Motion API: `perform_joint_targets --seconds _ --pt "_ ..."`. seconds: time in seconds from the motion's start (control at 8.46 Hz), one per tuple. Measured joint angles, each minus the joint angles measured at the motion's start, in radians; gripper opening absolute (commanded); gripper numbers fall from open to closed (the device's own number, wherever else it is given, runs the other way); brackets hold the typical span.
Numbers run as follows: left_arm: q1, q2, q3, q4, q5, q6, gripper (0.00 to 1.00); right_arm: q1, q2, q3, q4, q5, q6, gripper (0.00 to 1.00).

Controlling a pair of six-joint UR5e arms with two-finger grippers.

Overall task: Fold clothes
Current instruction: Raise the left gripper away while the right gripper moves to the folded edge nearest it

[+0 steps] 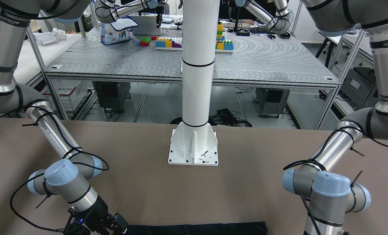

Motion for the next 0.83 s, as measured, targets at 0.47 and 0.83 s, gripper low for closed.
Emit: perform_joint_targets --seconds 0.47,0.83 --pt "0.003 0.004 -0.001 -0.001 0.010 -0.001 1.00 -0.046 -0.026 0.004 0.002 -0.014 0.010 0.02" --pt "0.003 0.008 -0.001 -0.002 0.011 0.003 1.00 -0.058 -0.022 0.003 0.002 -0.015 0.010 0.00"
